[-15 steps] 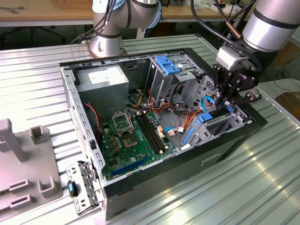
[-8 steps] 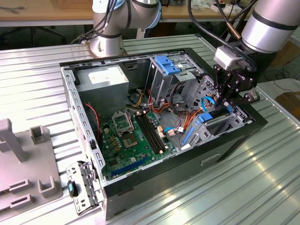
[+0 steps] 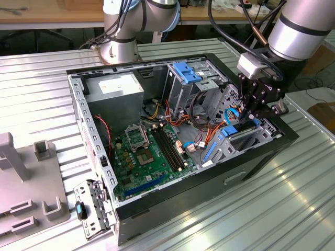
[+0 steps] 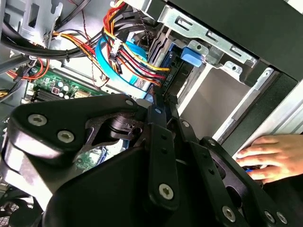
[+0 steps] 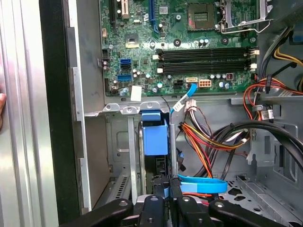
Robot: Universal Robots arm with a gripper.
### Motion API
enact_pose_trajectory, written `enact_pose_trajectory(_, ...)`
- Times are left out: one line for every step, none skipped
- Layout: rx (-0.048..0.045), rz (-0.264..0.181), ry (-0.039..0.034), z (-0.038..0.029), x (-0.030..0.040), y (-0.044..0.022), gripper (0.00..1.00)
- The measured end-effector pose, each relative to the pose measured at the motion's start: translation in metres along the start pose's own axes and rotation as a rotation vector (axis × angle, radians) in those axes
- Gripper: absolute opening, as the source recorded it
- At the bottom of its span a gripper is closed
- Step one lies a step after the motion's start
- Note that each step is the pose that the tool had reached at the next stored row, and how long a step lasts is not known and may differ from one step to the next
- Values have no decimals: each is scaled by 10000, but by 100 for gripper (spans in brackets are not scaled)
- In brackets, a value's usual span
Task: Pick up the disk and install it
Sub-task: 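Insert the second disk wire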
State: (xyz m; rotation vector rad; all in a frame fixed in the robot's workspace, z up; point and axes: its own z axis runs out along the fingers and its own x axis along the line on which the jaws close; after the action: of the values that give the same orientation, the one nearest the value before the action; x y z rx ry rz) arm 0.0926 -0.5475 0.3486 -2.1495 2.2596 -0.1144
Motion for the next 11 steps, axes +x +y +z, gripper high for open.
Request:
enact_pose_trajectory(26,2,-2,3,-1,1,16)
enact_pose_trajectory(46,1,-2,3,0,0,16)
enact_pose_trajectory(53,-23,-4,3,-1,0,16)
enact_pose_trajectory(56,-82,-9,4,-1,0,16)
enact_pose_trajectory(60,-195,-18,5,-2,1,16)
enact_pose_trajectory(63,-282,-25,6,-1,1,16)
enact_pose_trajectory(67,-389,-31,7,-4,2,16)
enact_pose_trajectory(70,-467,-37,11,-9,2,16)
enact_pose_trajectory(70,-492,-40,14,-10,2,16)
enact_pose_trajectory(71,-503,-38,15,-10,2,16)
enact_pose_trajectory(72,-514,-45,19,-10,3,16)
